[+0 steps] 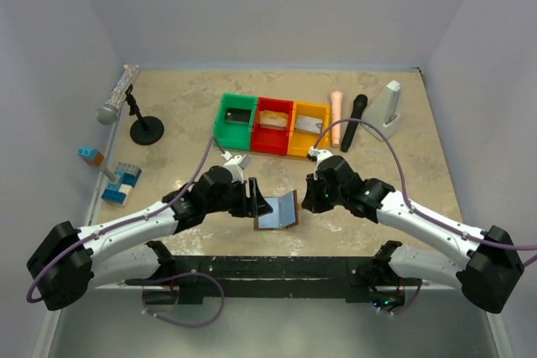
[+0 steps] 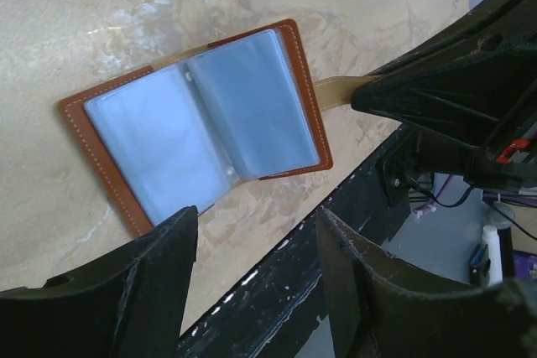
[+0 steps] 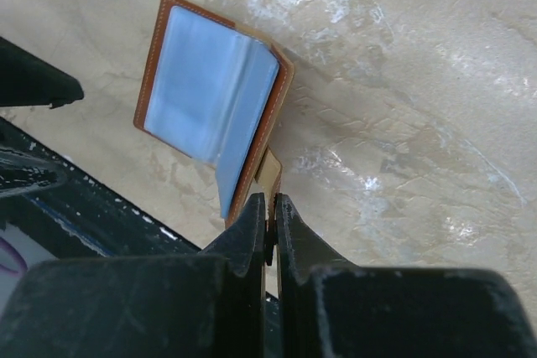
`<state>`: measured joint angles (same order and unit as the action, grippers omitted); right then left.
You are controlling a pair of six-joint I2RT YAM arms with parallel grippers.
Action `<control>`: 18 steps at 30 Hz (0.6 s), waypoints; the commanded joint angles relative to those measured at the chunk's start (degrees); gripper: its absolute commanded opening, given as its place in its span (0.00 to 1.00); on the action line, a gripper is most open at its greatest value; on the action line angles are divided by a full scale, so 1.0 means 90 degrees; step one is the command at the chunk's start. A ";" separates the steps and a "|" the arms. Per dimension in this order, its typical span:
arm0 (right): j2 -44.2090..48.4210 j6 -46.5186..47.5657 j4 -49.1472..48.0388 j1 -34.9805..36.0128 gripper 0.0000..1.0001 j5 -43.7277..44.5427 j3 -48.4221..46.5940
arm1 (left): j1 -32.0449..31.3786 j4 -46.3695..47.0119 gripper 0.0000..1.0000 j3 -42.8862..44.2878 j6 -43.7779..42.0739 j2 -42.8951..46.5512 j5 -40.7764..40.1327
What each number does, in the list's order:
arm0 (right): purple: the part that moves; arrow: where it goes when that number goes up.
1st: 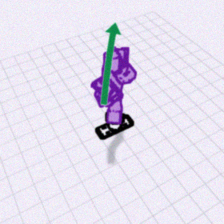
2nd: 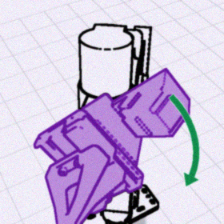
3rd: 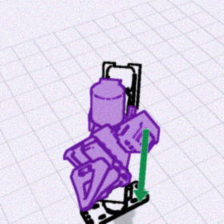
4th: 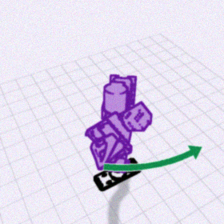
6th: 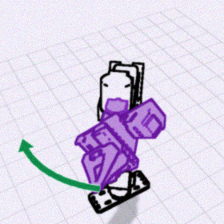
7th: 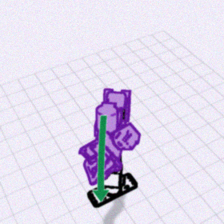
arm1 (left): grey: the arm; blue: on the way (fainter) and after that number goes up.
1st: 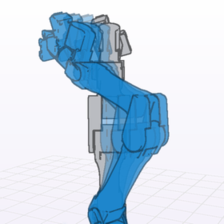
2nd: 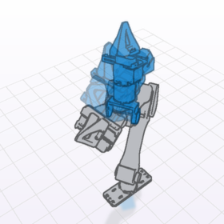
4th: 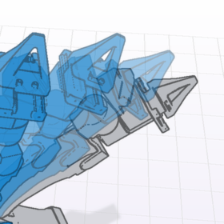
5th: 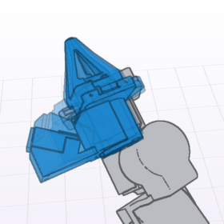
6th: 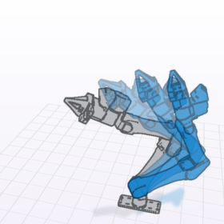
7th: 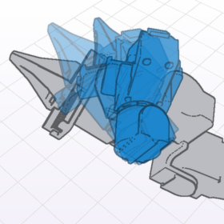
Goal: Take the credit cards out of the card holder
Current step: Remove the credit card from the card holder.
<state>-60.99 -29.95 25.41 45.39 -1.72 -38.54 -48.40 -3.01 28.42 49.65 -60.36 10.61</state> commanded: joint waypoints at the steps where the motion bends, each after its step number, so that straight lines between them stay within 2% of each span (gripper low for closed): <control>1: 0.0039 0.0174 -0.0362 0.0025 0.00 -0.0571 -0.0024 | -0.0120 0.0568 0.63 0.0338 -0.0233 -0.0314 0.0295; 11: -0.0108 0.0096 -0.0519 0.0025 0.00 -0.0649 0.0045 | -0.0276 0.0588 0.65 0.0904 -0.0428 -0.1369 0.0257; 18: -0.0166 0.0135 -0.0489 0.0025 0.00 -0.0708 -0.0053 | -0.0471 0.0090 0.71 0.1285 -0.0546 -0.1789 -0.0143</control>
<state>-62.33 -29.52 22.65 45.39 -6.90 -38.00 -51.77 -0.51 36.75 46.61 -75.22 11.53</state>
